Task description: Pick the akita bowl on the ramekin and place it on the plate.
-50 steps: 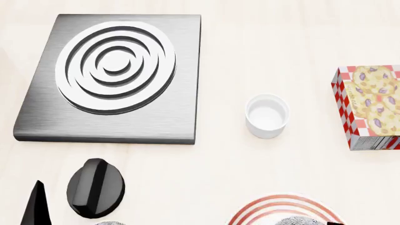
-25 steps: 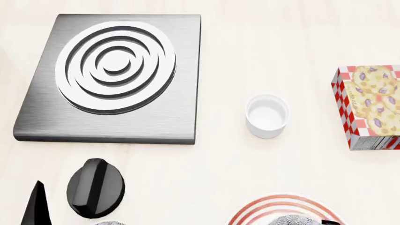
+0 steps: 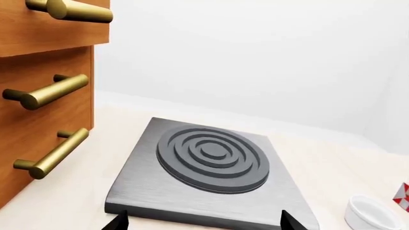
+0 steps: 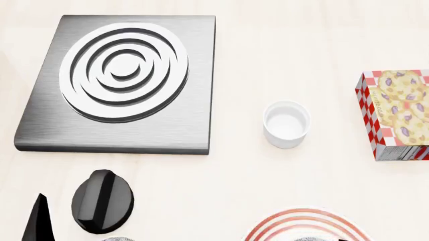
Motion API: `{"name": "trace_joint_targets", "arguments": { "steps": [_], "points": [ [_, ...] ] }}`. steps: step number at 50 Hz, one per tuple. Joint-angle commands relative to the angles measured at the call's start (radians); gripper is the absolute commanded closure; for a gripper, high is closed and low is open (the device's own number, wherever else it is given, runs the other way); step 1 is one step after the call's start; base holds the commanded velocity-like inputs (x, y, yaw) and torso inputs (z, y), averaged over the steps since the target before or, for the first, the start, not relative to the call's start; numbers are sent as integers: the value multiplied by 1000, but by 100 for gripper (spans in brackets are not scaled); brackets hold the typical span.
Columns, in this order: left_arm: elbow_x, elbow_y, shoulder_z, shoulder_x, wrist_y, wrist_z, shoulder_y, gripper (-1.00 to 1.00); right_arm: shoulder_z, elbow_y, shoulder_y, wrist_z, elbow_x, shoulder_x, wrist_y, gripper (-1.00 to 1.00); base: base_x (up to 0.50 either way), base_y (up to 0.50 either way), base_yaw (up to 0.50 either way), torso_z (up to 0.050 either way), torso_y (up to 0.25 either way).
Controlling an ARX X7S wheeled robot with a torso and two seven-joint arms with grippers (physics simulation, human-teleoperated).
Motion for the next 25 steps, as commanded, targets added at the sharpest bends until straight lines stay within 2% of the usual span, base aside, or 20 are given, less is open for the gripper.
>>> {"name": "trace_joint_targets", "arguments": {
  "steps": [1,17,25],
  "points": [
    [-5,4,1,-4,3,-1,2,-100,-2,-3,13,-7,-8,-7,12,-100,0,0,0,0,0],
    [-9,2,6,-7,2,-6,-2,-100,12,-39,15,3,-6,-24,18,-100,0,0,0,0,0],
    [-9,6,8,-9,4,-7,1,-100,-67,-194,40,-110,-171,-17,99,-100,0,0,0,0,0]
  ]
}}
